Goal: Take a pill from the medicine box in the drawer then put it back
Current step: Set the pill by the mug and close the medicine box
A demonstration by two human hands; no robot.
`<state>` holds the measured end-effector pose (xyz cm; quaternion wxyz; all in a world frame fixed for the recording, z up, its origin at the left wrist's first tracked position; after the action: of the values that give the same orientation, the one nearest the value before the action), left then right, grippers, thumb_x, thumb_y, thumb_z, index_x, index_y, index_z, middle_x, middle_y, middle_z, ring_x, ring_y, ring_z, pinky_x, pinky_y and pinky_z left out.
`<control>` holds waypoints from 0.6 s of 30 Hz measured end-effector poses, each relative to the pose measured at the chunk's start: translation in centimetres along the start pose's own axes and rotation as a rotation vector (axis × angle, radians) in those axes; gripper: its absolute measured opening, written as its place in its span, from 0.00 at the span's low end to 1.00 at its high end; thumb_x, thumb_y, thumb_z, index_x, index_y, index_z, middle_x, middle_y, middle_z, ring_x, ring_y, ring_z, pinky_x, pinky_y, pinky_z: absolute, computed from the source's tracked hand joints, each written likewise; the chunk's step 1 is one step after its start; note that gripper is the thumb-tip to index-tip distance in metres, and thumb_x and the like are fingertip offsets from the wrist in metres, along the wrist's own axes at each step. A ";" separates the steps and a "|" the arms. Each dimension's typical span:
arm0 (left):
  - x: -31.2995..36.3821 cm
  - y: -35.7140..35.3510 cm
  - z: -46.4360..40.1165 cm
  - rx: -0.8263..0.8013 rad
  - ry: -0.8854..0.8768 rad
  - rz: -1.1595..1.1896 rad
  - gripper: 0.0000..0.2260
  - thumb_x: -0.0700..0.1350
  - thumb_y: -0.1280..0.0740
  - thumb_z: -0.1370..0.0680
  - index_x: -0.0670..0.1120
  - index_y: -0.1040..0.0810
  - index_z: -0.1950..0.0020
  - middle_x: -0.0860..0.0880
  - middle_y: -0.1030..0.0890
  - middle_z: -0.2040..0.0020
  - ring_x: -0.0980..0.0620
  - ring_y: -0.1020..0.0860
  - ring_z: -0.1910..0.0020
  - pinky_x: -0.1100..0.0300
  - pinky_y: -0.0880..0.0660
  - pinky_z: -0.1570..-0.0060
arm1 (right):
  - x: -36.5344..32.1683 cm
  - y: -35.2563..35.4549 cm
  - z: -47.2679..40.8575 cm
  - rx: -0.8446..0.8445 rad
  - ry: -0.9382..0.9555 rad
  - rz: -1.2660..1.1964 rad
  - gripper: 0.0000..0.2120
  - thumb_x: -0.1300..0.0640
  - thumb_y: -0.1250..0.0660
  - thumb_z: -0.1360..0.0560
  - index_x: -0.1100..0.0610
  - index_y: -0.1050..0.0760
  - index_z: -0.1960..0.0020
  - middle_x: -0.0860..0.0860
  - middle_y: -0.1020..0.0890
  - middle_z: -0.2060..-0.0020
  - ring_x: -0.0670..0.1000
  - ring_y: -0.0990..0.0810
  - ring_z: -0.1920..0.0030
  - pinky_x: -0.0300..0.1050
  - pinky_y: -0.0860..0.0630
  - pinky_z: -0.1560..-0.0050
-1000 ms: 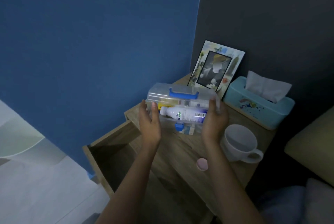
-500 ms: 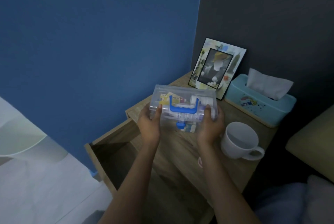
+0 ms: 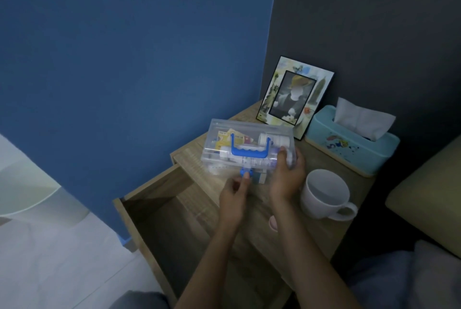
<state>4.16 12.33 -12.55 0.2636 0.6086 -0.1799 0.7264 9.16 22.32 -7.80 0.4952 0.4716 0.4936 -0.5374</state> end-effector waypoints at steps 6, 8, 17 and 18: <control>0.7 0.6 -1.6 -0.002 -0.091 -0.029 0.16 0.55 0.36 0.22 0.47 0.21 0.64 0.49 0.17 0.65 0.54 0.20 0.63 0.63 0.25 0.58 | 0.3 0.0 -0.3 0.001 0.039 -0.017 0.19 0.55 0.33 0.23 0.57 0.27 0.33 0.55 0.18 0.42 0.51 0.18 0.48 0.43 0.21 0.52; 1.2 0.7 -2.0 0.047 -0.086 -0.115 0.20 0.59 0.38 0.22 0.46 0.20 0.65 0.48 0.17 0.67 0.53 0.20 0.64 0.60 0.24 0.58 | 0.4 0.0 -0.2 -0.001 0.026 0.003 0.19 0.53 0.34 0.23 0.55 0.27 0.33 0.54 0.18 0.43 0.52 0.17 0.48 0.50 0.19 0.49; 0.5 0.6 -2.7 0.055 -0.028 -0.201 0.26 0.62 0.40 0.23 0.46 0.23 0.73 0.51 0.22 0.76 0.60 0.24 0.74 0.61 0.29 0.62 | 0.2 0.1 -0.3 -0.030 0.074 0.050 0.14 0.55 0.36 0.22 0.55 0.24 0.37 0.54 0.16 0.47 0.54 0.16 0.51 0.58 0.19 0.49; 0.5 0.5 -2.7 0.050 -0.022 -0.163 0.26 0.61 0.39 0.23 0.46 0.23 0.74 0.51 0.23 0.78 0.62 0.25 0.76 0.62 0.29 0.63 | 0.2 0.1 -0.3 -0.033 0.079 0.053 0.14 0.55 0.36 0.22 0.56 0.24 0.37 0.55 0.16 0.48 0.55 0.16 0.51 0.58 0.19 0.49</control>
<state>1.66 13.57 -12.53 0.3048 0.6356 -0.1144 0.7000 9.22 22.61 -8.04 0.4970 0.4970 0.5089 -0.4970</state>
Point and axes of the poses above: each hand's wrist, its own z-axis away from the middle knuckle, its own y-axis out of the back of the hand, x = y × z, the point moved 2 cm from there along -z, towards the middle knuckle
